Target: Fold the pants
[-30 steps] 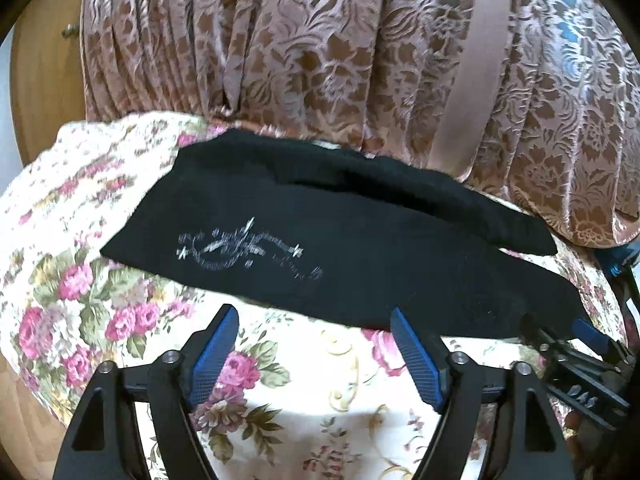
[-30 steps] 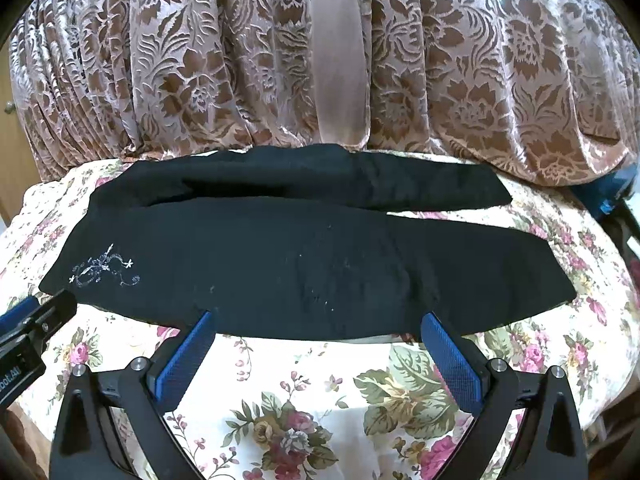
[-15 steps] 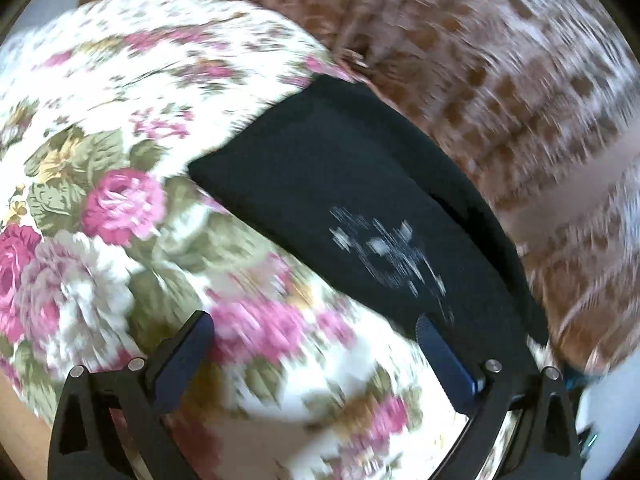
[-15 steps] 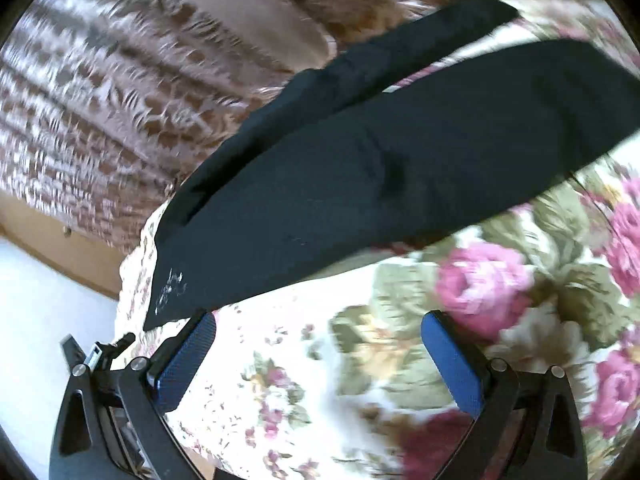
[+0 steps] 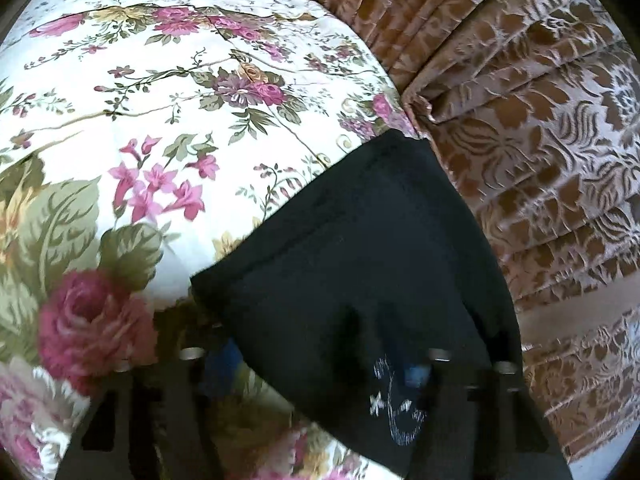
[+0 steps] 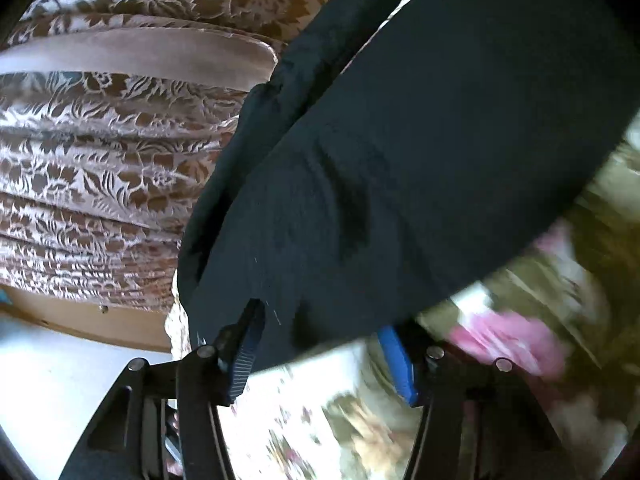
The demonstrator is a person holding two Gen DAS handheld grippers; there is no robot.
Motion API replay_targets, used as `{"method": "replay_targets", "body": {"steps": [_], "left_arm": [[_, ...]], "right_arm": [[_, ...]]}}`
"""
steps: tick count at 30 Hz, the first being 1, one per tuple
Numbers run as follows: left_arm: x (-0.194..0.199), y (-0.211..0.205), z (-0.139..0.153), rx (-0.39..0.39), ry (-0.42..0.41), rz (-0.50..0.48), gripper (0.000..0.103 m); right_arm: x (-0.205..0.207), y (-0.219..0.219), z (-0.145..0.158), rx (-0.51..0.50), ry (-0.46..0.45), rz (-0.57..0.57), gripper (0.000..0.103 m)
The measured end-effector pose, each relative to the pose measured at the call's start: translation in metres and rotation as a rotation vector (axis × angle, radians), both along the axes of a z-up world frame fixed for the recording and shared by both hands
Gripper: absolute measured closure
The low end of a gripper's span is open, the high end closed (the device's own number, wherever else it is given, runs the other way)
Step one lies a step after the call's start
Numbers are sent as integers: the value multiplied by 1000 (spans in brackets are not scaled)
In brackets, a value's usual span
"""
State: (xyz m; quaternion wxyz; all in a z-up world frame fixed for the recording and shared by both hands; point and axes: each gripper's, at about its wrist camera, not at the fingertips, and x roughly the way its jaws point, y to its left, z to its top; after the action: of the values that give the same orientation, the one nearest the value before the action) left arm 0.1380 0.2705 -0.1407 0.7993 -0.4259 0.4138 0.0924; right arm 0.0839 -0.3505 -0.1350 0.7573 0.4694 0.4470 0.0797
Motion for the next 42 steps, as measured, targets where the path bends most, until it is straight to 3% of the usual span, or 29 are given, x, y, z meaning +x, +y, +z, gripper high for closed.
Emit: {"method": "replay_targets", "body": {"steps": [1, 2, 4, 5, 10, 15, 20, 26, 29, 30, 33, 39, 42], "left_arm": [[5, 1, -2, -14, 1, -20, 93], [8, 1, -4, -29, 7, -31, 98], [6, 3, -2, -30, -8, -23, 97], [4, 2, 2, -17, -20, -27, 97], [-18, 0, 28, 35, -78, -50, 97], [-55, 2, 41, 45, -88, -47, 97], [-100, 3, 40, 65, -62, -46, 97], [-127, 8, 13, 147, 59, -22, 94], [-129, 11, 7, 122, 67, -7, 87], [-129, 10, 10, 138, 70, -9, 83], [-129, 5, 24, 261, 104, -25, 78], [-144, 6, 35, 319, 105, 14, 76], [-152, 3, 40, 364, 108, 28, 76]], "right_arm": [[5, 2, -1, -1, 2, -3, 46], [11, 4, -2, -2, 4, -7, 51], [23, 5, -5, -17, 18, -6, 87], [27, 5, -8, -29, 35, -4, 93], [24, 6, 4, -98, 18, 24, 96], [4, 9, 28, -197, -11, 88, 97], [-30, 8, 39, -195, -18, 132, 97], [-81, 17, 38, -184, 10, 195, 96], [-96, 16, 32, -144, 25, 207, 86], [-100, 9, 32, -128, 24, 197, 79], [-114, -20, 42, -146, 5, 134, 62], [-133, -140, 57, -301, 58, -231, 53], [-124, -185, 50, -320, 85, -348, 53]]}}
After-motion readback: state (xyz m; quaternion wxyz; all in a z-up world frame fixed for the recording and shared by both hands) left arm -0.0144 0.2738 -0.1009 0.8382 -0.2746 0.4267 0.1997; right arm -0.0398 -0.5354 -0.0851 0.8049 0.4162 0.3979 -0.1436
